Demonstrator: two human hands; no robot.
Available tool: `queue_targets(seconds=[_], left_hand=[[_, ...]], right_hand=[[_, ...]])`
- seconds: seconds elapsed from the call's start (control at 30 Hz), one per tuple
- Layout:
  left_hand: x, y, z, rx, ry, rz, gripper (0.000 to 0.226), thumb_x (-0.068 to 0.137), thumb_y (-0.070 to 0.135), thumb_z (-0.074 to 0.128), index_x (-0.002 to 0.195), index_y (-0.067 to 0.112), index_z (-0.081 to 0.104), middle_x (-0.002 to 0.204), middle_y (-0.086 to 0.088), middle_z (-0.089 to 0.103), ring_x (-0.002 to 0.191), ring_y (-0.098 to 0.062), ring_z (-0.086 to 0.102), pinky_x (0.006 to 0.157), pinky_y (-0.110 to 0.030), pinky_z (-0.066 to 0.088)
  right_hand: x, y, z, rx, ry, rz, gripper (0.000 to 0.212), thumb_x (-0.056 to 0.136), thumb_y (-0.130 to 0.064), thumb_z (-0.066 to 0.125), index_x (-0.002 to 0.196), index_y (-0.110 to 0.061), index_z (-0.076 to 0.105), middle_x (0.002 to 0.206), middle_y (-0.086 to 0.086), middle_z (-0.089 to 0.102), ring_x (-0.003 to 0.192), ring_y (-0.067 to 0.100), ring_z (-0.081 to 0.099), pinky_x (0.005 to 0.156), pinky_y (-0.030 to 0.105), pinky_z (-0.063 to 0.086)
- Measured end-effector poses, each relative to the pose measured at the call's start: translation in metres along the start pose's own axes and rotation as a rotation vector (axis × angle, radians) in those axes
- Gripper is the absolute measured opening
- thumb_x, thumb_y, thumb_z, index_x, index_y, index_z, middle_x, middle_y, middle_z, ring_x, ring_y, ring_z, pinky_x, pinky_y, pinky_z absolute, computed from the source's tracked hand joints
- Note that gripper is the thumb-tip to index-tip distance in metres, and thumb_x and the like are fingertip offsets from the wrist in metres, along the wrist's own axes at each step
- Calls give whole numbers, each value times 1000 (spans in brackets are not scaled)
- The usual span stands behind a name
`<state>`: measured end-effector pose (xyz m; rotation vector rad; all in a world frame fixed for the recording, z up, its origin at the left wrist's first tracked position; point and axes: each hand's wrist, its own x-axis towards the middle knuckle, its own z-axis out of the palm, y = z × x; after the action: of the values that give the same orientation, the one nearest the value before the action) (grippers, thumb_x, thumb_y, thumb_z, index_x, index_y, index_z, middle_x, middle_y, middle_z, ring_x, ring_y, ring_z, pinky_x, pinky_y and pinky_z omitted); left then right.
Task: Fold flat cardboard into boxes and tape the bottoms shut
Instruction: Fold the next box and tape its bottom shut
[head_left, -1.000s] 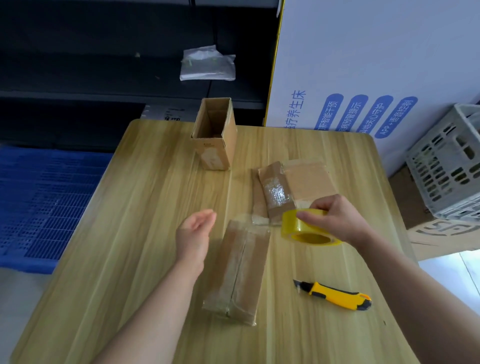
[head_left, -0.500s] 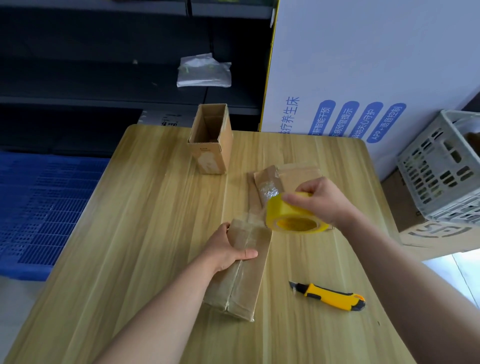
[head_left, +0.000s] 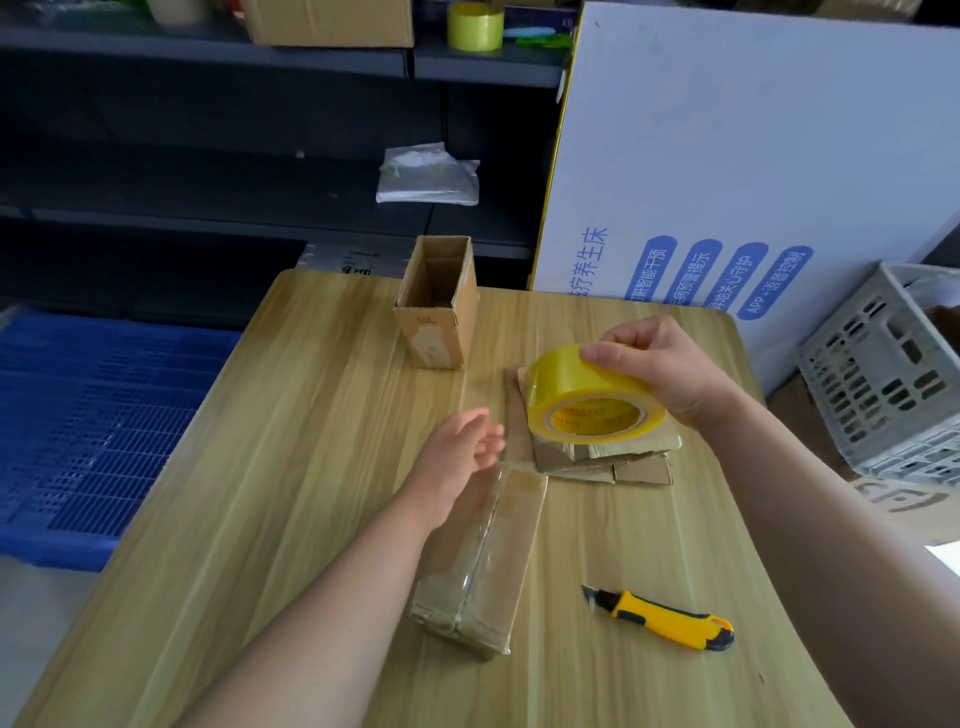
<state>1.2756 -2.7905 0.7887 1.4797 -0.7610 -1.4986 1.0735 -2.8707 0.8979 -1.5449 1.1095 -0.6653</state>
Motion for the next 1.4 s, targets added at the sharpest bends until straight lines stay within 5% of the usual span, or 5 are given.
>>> queue_targets(seconds=[0.17,0.4,0.63,0.93,1.4], left_hand=[[-8,9,21,-317,-345,-275,56,103,42,34,125,-6,53,119,-26,63,105,-34,62,92,-41,51],[-12,16,34,-500,-436,-321,18,93,11,50,83,0,59,77,-11,58,62,-16,55,58,-26,53],[3,24,-17,-21,-12,-51,17,96,14,56,80,7,56,65,-3,49,53,-11,45,51,-23,41],[17,1,-32,904,133,186,26,98,32,49,81,13,56,70,3,58,60,-13,51,53,-25,35],[31,-33,-32,940,169,225,22,99,30,50,93,10,56,82,1,58,74,-15,53,61,-25,36]], right_hand=[[-3,3,4,169,-20,-43,30,66,-40,76,50,-17,64,50,0,56,46,12,52,46,21,42],[-5,9,0,322,10,-52,28,63,-40,75,55,-15,65,53,3,61,46,14,56,46,20,46],[-19,24,-18,80,142,38,33,70,-35,76,59,-5,66,54,4,58,48,14,54,49,24,43],[-46,102,5,-437,185,319,36,75,-47,76,66,-13,69,54,-4,55,51,10,51,50,25,40],[-45,142,20,-529,214,265,48,71,-54,70,58,-10,60,47,-5,39,43,9,33,45,26,28]])
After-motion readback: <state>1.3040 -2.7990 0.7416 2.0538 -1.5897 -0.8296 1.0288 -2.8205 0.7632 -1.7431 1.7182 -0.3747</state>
